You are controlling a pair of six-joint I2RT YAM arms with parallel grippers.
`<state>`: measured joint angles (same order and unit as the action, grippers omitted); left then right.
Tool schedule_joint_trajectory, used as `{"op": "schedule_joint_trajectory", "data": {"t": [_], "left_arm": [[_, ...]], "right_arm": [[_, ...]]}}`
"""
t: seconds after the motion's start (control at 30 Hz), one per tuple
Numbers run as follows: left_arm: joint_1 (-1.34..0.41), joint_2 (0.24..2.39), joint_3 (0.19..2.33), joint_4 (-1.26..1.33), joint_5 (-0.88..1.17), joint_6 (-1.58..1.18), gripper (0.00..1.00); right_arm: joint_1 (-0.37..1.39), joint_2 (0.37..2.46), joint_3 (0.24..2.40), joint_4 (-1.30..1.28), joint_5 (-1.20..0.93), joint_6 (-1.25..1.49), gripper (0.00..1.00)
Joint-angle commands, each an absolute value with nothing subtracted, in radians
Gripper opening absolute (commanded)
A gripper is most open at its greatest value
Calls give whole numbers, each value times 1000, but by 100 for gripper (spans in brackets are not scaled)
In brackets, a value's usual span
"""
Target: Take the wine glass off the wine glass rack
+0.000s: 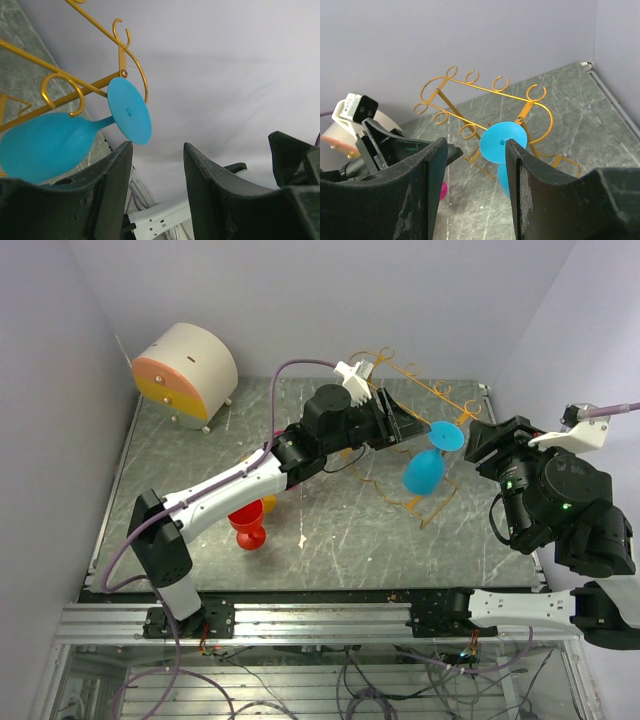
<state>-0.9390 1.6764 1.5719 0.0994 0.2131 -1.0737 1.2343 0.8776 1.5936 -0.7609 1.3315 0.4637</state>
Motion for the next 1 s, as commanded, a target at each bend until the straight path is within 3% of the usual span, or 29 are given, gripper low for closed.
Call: {"op": "schedule_joint_trajectory", "data": {"t": [0.0,0.37,0.97], "left_arm": [[-955,1715,1658,56,221,-1065,55],[-975,1757,1752,-119,142,-1052,55],[-976,1811,1796,-130,92,-1062,55]], "right_arm": [[1234,873,1609,-761,1336,480,50],[1234,833,1567,-707,1328,444,50],[1233,803,1536,-698,1290,445,49]]}}
